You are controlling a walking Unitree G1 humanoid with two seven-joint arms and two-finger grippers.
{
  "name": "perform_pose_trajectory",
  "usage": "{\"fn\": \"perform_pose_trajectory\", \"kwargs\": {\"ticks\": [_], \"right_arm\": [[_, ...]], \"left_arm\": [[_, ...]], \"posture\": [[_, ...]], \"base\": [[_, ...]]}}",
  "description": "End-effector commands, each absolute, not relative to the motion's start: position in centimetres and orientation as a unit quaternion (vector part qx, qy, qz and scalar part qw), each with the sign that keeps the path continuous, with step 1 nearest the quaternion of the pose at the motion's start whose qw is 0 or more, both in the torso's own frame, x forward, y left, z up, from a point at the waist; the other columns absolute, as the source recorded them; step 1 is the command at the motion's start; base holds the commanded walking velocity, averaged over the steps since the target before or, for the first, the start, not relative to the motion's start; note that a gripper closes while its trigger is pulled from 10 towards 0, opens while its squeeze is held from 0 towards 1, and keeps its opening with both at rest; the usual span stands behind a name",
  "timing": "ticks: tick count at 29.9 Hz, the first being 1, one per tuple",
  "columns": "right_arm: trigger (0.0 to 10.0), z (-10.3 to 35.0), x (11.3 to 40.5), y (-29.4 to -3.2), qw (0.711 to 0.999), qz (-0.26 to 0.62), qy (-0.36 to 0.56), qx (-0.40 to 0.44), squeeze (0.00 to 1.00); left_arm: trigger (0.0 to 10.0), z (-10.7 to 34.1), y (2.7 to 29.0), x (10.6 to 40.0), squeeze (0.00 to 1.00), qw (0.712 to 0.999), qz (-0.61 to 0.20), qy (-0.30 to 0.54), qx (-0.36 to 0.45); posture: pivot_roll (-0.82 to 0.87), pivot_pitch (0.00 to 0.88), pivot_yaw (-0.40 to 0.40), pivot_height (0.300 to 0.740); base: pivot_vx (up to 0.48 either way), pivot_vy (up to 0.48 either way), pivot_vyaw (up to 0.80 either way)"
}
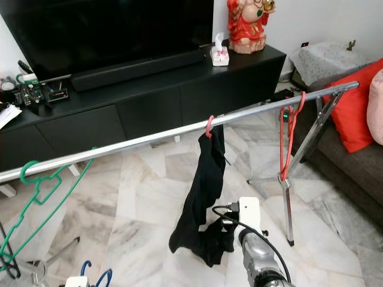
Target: Hang hanger
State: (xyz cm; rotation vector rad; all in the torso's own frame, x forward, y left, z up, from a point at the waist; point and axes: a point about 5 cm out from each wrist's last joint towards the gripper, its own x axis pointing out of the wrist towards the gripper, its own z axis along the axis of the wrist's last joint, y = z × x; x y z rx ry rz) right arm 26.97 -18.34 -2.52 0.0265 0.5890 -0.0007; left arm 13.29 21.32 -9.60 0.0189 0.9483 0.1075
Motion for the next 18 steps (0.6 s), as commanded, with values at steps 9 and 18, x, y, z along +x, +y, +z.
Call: {"fn": "perform_pose_trajectory", "kwargs": {"ticks": [9,18], "right_arm": [[10.0,-2.65,26.86,-18.16,0.956,0.004,0.293,0.011,0.0],[10.0,-2.65,26.85,-18.14,0.956,0.003,0.292,0.012,0.0]], "left_arm": [[10.0,-9.71,21.27,12.96,0.0,0.887,0.053,0.459,0.008],[10.0,-9.72,21.19,12.97,0.0,0.887,0.05,0.459,0.008]], "posture": [[-0.12,0.0,0.046,0.74],[-0.12,0.0,0.048,0.74]], "base": [[-0.26,0.0,0.0],[-0.259,0.0,0.0]]}}
